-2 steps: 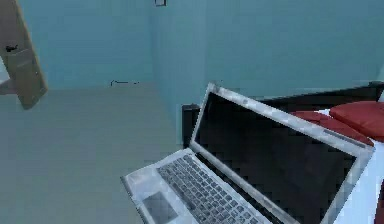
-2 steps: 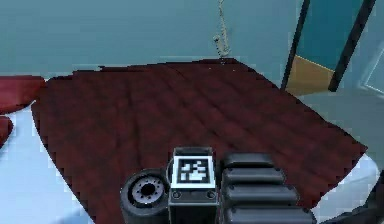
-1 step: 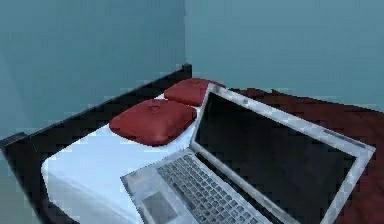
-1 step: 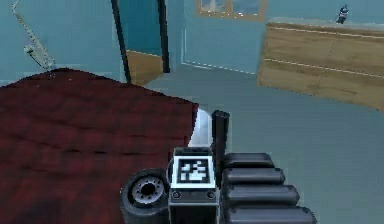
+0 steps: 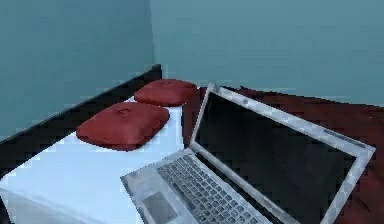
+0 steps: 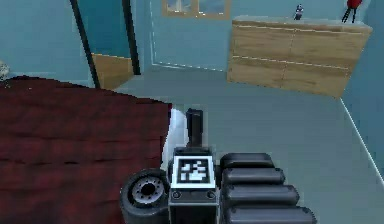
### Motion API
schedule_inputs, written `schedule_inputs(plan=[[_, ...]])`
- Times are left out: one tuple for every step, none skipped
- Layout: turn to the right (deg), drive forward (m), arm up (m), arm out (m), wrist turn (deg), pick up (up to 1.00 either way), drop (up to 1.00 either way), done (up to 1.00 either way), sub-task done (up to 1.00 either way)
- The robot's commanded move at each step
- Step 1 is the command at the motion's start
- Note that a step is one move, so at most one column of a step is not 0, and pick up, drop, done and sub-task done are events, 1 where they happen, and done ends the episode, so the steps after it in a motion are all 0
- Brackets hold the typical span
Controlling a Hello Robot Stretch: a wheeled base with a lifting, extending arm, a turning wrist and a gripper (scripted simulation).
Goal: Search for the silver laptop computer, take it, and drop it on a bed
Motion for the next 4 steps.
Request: schedule_inputs(plan=[[3.0,0.0,0.0,0.0,0.0,0.0,0.0,0.0,0.0],[-45.0,0.0,0.0,0.0,0.0,0.0,0.0,0.0,0.0],[-45.0,0.0,0.0,0.0,0.0,0.0,0.0,0.0,0.0],[-45.0,0.0,0.0,0.0,0.0,0.0,0.0,0.0,0.0]])
